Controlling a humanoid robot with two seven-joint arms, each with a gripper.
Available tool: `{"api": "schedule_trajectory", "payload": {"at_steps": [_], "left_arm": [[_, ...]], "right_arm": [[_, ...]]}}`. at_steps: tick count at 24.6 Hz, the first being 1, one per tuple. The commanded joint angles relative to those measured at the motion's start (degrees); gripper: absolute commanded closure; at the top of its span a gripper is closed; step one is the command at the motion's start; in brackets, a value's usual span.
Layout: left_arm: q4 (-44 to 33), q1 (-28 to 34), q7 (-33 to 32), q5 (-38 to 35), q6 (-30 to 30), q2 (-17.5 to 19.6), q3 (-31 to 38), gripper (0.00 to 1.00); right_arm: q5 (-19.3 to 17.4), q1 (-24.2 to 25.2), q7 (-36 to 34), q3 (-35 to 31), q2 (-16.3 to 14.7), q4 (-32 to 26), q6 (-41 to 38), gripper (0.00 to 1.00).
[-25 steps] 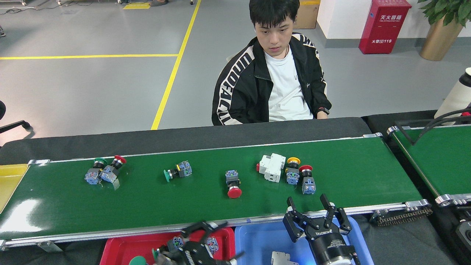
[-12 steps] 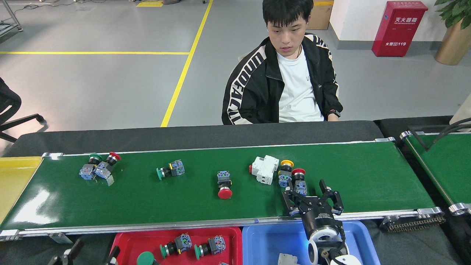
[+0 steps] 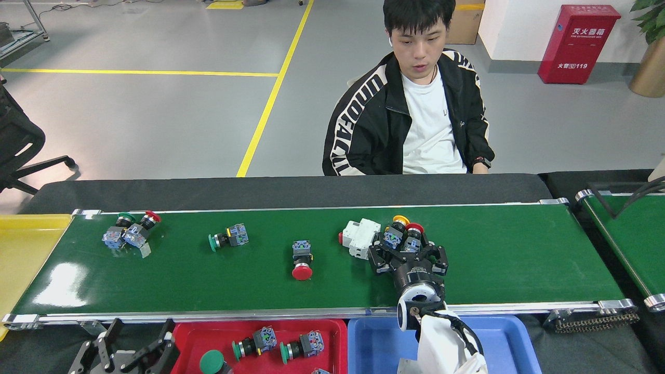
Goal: Pick switch part from conveyor to tray
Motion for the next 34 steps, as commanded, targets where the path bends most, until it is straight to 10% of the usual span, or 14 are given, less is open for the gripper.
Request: {"api": "schedule_trajectory", "payload": {"at_steps": [1, 3, 6, 11, 16, 21, 23, 28, 31, 34], "left_arm": [[3.32, -3.01, -0.32, -1.34, 3.34, 0.92, -1.19, 0.00], [9.03, -6.96, -0.41, -2.83, 6.32, 3.03, -2.51, 0.00], [14.75, -10.83, -0.32, -3.63, 10.90, 5.14, -4.44, 0.00], [23.19, -16.28, -0.06, -3.19, 15.64, 8.75, -7.69, 0.00], [23.89, -17.86, -0.06, -3.19, 15.91, 8.75, -7.69, 0.00], [28.99, -22.78, -0.06, -3.36, 16.35, 8.83, -7.78, 0.00], [33.30, -26.03, 0.30, -3.36, 16.35, 9.54, -7.78, 0.00], [45.25, -31.66, 4.69, -3.45, 18.19, 14.19, -9.45, 0.01], [49.11, -32.54, 5.83, -2.92, 18.55, 16.21, -10.86, 0.17], [49.20, -32.54, 5.92, -2.84, 17.31, 16.66, -11.38, 0.84]], "right_arm": [[-0.47, -2.56, -1.07, 1.13, 0.01, 0.13, -2.49, 0.35], [-2.22, -3.26, -1.16, 1.40, -0.17, 1.09, -8.81, 0.62], [-2.93, -3.96, -1.33, 1.40, -0.52, 1.36, -11.01, 0.74], [-3.02, -3.88, -1.25, 1.57, -0.69, -0.66, -15.58, 0.75], [-3.02, 7.45, 0.16, 2.10, -4.03, -21.66, -31.04, 0.74], [-2.40, 16.87, 2.97, 9.22, -5.18, -31.95, -39.23, 0.51], [-2.31, 18.10, 4.20, 11.33, -4.21, -32.74, -39.05, 0.01], [-2.31, 17.75, 8.25, 13.96, -2.80, -32.48, -38.79, 0.01], [-2.49, 17.04, 8.25, 11.68, -2.28, -32.83, -36.51, 0.01], [-2.67, 13.97, 8.07, 4.48, -1.66, -33.18, -26.84, 0.01]]}}
